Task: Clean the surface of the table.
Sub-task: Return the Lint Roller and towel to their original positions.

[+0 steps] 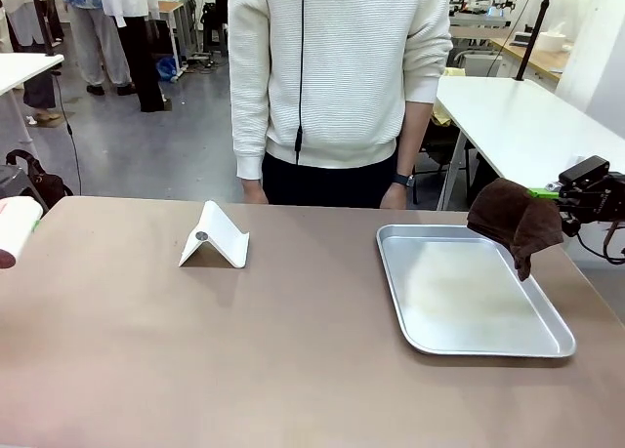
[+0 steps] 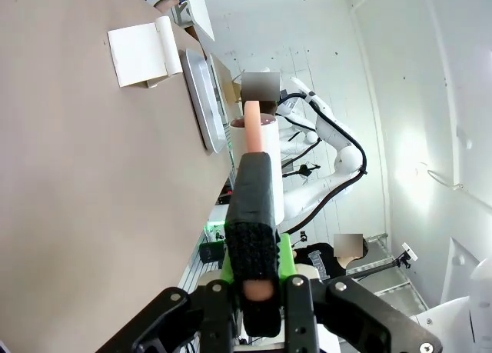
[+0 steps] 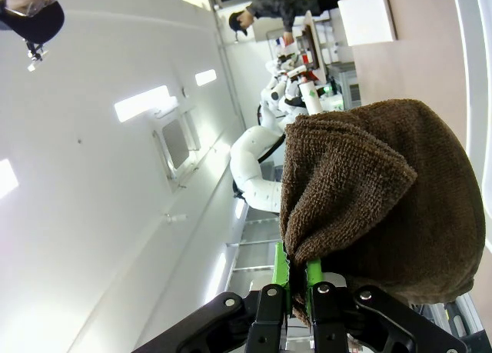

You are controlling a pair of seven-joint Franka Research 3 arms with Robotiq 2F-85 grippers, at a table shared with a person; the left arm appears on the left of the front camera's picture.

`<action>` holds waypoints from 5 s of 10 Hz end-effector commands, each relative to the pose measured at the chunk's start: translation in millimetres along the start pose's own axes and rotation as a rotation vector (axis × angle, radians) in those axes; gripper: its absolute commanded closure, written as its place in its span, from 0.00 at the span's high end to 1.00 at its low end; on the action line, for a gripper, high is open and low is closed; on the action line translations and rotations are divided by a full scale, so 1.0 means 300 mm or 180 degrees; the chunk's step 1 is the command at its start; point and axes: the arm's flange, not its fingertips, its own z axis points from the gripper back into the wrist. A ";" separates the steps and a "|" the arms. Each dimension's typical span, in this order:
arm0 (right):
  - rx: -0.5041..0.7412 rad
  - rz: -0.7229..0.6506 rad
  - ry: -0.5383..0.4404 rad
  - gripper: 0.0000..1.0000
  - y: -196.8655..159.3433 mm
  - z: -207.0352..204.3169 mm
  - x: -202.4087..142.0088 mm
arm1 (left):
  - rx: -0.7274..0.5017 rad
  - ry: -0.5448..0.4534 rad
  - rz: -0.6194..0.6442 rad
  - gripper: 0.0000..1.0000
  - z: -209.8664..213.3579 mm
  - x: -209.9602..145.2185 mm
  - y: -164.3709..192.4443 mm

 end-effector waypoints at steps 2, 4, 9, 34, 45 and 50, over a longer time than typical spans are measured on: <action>0.0008 -0.0054 0.0003 0.09 0.025 -0.005 -0.011 | -0.0003 0.0007 -0.0014 0.22 -0.006 -0.002 -0.014; 0.0000 0.0000 0.0000 0.09 0.000 0.000 0.000 | 0.0000 0.0000 0.0000 0.22 0.000 0.000 0.000; -0.0067 0.0393 -0.0132 0.09 0.188 -0.268 0.062 | 0.0446 0.0300 0.0067 0.22 -0.321 0.037 -0.320; -0.1514 0.0224 -0.0718 0.09 -0.156 -0.943 0.334 | 0.3009 0.0147 -0.0091 0.22 -1.449 0.315 -0.540; -0.1863 -0.0065 -0.0574 0.09 -0.245 -1.029 0.416 | 0.3832 0.0469 0.0336 0.22 -1.672 0.572 -0.497; -0.1831 -0.0076 -0.0561 0.09 -0.256 -1.024 0.417 | 0.3871 0.0560 0.0325 0.22 -1.659 0.623 -0.382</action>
